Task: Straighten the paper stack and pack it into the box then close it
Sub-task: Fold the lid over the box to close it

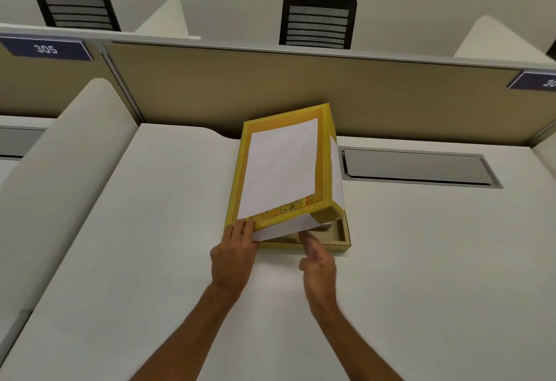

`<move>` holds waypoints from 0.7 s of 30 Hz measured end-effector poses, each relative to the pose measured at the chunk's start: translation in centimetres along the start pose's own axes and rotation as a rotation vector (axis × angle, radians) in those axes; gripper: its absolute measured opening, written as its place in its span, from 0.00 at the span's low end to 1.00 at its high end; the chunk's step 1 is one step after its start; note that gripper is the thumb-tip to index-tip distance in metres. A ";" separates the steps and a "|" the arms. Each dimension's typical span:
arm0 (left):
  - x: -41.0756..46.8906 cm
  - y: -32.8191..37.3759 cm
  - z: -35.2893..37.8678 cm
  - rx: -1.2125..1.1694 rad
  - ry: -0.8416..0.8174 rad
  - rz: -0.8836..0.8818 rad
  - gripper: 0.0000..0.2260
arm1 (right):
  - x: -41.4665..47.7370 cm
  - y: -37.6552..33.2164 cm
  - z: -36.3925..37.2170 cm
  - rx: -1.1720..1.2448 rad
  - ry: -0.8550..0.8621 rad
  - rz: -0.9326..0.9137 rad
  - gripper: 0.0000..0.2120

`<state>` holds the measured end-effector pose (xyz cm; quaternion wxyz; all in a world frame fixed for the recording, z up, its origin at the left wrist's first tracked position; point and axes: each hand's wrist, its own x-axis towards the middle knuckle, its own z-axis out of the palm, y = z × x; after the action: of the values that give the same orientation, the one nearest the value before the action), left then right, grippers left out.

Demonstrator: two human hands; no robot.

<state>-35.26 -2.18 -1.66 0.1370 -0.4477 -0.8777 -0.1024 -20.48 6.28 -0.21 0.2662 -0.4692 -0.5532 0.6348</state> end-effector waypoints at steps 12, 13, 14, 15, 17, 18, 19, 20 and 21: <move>0.6 -0.3 0.3 0.062 -0.008 0.181 0.20 | 3.6 -4.9 -6.9 0.487 0.295 0.048 0.20; 0.7 -0.3 0.3 0.068 -0.007 0.199 0.20 | 3.8 -5.1 -7.1 0.441 0.315 0.053 0.20; 0.8 -0.3 0.3 0.070 -0.007 0.215 0.20 | 4.0 -5.1 -7.3 0.391 0.334 0.056 0.20; 0.8 -0.4 0.4 0.070 -0.006 0.230 0.20 | 4.1 -5.0 -7.3 0.343 0.347 0.061 0.20; 0.8 -0.5 0.6 0.064 -0.003 0.261 0.20 | 4.3 -4.9 -7.4 0.257 0.370 0.081 0.20; 0.7 -0.5 0.6 0.060 -0.005 0.275 0.20 | 4.5 -4.7 -7.5 0.215 0.381 0.093 0.20; 0.7 -0.5 0.7 0.055 -0.007 0.287 0.21 | 4.6 -4.5 -7.5 0.175 0.389 0.103 0.20; 0.6 -0.5 0.7 0.049 -0.010 0.296 0.21 | 4.6 -4.3 -7.6 0.136 0.394 0.112 0.19; 0.5 -0.4 0.8 0.039 -0.015 0.305 0.21 | 4.7 -4.1 -7.7 0.099 0.395 0.122 0.17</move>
<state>-35.98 -1.81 -2.26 0.1532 -0.5738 -0.8023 -0.0598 -16.36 14.77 2.70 0.3533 -0.6036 -0.4292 0.5716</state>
